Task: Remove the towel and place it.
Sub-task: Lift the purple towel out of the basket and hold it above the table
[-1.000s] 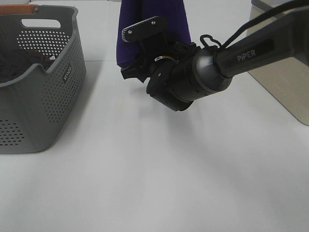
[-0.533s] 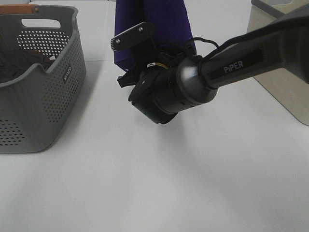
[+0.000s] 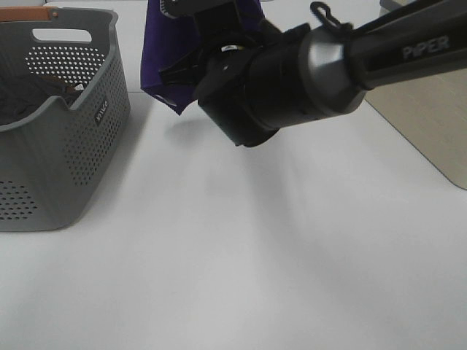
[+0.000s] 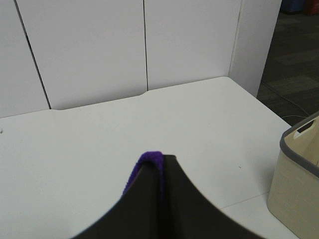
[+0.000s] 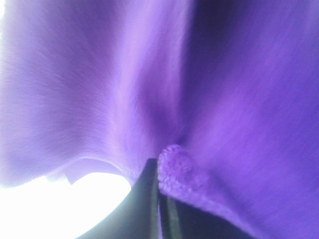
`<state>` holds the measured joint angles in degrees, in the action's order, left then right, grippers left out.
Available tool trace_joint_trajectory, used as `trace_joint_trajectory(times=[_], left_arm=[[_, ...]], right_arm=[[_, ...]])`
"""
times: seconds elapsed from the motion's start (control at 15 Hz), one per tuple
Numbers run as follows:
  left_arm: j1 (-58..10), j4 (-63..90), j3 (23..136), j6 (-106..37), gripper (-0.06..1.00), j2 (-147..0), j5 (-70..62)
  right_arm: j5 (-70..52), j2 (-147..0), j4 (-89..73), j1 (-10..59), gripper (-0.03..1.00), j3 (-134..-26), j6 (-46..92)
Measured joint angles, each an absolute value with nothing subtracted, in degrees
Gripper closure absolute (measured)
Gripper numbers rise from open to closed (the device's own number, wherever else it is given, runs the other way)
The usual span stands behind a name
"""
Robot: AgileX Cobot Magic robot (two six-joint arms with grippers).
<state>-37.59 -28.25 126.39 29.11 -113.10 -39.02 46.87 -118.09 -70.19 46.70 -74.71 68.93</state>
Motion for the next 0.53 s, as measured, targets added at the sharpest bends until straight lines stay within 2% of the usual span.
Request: trace_joint_trajectory(times=[0.2, 0.27, 0.4, 0.53], left_arm=[[-37.6, -28.2, 126.4, 29.1, 0.94, -112.4, -39.2], [-37.6, -28.2, 126.4, 29.1, 0.94, -111.6, -39.6], [-37.6, -28.2, 126.5, 29.1, 0.94, -111.6, -40.7], [-37.6, -28.0, 126.5, 28.2, 0.94, -111.6, -42.6]], right_arm=[[33.6, -110.6, -75.0, 45.2, 0.97, -70.0, 78.9], [21.9, -105.1, -74.9, 41.9, 0.97, -64.8, 79.3], [15.1, -101.1, -74.6, 38.2, 0.97, -60.8, 79.8], [2.5, -96.4, -74.4, 32.0, 0.97, -57.4, 80.8]])
